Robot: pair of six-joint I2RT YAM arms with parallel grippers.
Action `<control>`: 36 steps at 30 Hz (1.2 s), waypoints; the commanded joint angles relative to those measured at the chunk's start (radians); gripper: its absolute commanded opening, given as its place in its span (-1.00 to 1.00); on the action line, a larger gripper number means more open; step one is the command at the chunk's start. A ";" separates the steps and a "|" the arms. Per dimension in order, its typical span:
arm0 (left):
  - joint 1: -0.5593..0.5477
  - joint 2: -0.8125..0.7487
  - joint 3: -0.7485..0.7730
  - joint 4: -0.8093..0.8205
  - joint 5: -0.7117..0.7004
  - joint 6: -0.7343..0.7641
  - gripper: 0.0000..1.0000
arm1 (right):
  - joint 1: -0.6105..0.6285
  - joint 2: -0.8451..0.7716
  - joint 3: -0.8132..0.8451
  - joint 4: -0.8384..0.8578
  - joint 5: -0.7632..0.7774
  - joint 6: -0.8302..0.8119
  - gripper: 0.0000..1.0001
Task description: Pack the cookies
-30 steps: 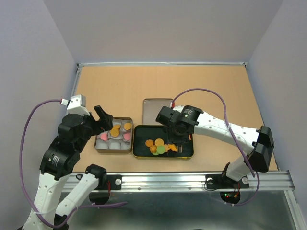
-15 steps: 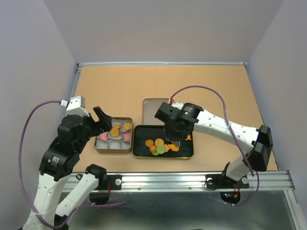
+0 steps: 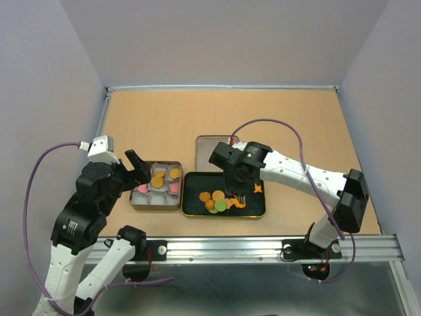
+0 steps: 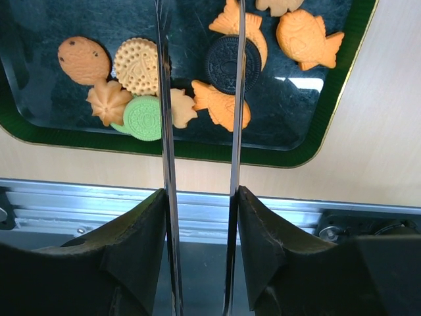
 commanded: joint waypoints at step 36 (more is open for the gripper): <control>-0.004 0.048 0.140 0.005 -0.140 0.078 0.97 | 0.207 0.320 0.662 0.131 -0.378 -0.196 -0.62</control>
